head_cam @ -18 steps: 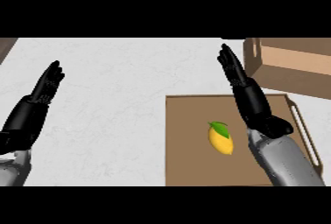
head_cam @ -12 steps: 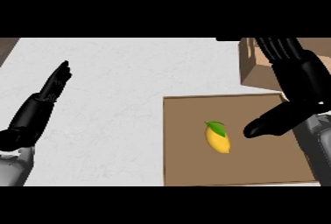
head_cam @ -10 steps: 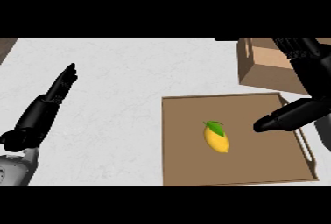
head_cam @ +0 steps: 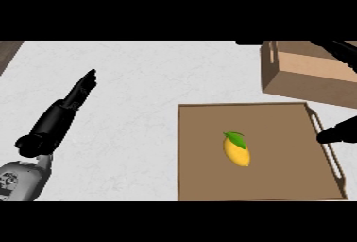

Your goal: Pick the lemon from the tray and place it in the cardboard box

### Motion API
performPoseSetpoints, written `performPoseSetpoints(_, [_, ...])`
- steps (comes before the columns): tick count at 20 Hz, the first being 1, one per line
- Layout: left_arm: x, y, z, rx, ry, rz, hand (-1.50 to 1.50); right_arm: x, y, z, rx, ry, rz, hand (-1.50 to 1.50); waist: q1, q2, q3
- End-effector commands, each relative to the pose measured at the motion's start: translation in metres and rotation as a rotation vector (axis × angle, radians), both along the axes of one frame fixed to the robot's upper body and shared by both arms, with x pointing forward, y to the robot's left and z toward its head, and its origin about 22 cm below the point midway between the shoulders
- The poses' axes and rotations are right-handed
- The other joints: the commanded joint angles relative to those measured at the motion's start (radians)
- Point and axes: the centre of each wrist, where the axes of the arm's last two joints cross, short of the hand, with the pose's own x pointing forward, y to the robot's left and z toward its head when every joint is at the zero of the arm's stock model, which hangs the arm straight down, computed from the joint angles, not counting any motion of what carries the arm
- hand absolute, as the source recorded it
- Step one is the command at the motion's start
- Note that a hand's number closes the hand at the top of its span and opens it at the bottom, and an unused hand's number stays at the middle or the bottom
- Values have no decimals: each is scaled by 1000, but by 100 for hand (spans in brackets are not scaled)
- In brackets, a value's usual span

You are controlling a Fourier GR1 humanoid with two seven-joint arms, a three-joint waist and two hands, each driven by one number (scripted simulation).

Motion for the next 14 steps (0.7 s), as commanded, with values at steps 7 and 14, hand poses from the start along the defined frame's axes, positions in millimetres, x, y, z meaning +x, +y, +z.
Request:
performPoseSetpoints(7, [6, 2, -4, 10, 13, -4, 0, -16, 45, 23, -536, -93, 109, -150, -2, -5, -3])
performPoseSetpoints(14, [2, -10, -10, 9, 3, -15, 0, -53, 94, 51, -831, -115, 108, -150, -2, -9, -3])
